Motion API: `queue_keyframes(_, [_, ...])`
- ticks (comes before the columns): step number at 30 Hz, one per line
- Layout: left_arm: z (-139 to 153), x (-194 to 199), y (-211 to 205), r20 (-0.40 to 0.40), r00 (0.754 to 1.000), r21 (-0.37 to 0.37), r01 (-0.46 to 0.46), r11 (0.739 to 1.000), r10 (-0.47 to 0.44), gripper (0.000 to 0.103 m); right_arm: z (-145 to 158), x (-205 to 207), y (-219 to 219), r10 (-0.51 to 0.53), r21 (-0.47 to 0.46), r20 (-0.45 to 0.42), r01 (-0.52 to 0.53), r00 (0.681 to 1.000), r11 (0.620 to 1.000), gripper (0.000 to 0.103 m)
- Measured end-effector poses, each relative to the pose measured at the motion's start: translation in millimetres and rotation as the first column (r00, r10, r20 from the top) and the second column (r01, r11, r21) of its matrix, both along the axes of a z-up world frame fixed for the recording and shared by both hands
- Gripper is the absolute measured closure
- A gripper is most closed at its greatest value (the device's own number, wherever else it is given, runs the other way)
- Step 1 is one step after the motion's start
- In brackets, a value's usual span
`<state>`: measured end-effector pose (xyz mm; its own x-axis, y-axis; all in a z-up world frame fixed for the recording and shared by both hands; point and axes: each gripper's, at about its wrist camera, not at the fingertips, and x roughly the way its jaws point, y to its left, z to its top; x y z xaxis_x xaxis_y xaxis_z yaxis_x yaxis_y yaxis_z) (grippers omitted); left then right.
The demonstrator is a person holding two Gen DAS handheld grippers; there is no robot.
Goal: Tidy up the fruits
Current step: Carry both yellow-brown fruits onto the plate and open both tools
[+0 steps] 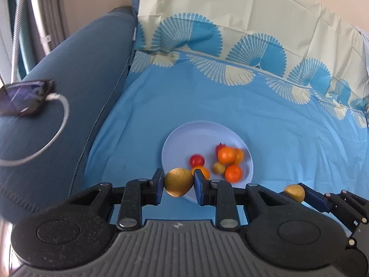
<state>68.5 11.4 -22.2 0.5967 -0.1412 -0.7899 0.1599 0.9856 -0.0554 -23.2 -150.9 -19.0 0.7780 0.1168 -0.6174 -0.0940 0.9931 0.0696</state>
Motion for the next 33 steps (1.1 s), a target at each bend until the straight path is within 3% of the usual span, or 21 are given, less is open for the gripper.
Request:
queue_keyframes(11, [-53.5,85.0,-18.0,-0.063,0.998,0.019,-0.003,1.0,0.004,0.073,-47.8,80.7,-2.5,0.044,-0.032,-0.034,-0.045,0.998,0.998,0.075])
queue_keyframes(23, [-93.1,125.5,-30.0,-0.11,0.993,0.045,0.053,0.998,-0.048,0.071,-87.7,112.8,14.3,0.134,-0.029,-0.086,-0.137,0.987,0.99,0.075])
queue_keyframes(24, [-95.0,128.4,-31.3,-0.118,0.992,0.05,0.057,0.997,-0.05,0.065,-89.6,115.1,15.4,0.14,-0.031,-0.087,-0.143,0.986,0.989,0.074])
queue_keyframes(26, [-95.4,131.4,-30.1,-0.113,0.993,0.047,0.05,0.998,-0.044,0.015,-92.3,117.9,16.9,0.149,-0.037,-0.082,-0.153,0.985,0.988,0.073])
queue_keyframes(27, [-93.1,129.5,-27.7,-0.088,0.996,0.038,0.033,0.999,-0.029,0.007,-93.2,119.4,16.9,0.152,-0.038,-0.08,-0.155,0.985,0.987,0.059])
queue_keyframes(28, [-89.7,126.6,-24.4,-0.062,0.998,0.026,0.022,0.999,-0.02,0.0,-93.0,120.7,16.3,0.15,-0.04,-0.079,-0.154,0.985,0.987,0.049])
queue_keyframes(29, [-86.1,123.2,-21.8,-0.047,0.999,0.013,0.022,1.0,-0.022,0.0,-92.0,120.9,15.5,0.146,-0.038,-0.071,-0.149,0.987,0.988,0.036])
queue_keyframes(33, [-76.7,111.4,-11.6,-0.045,0.999,0.003,0.022,1.0,-0.021,0.0,-90.6,121.2,14.6,0.175,-0.04,-0.087,-0.179,0.981,0.983,0.028])
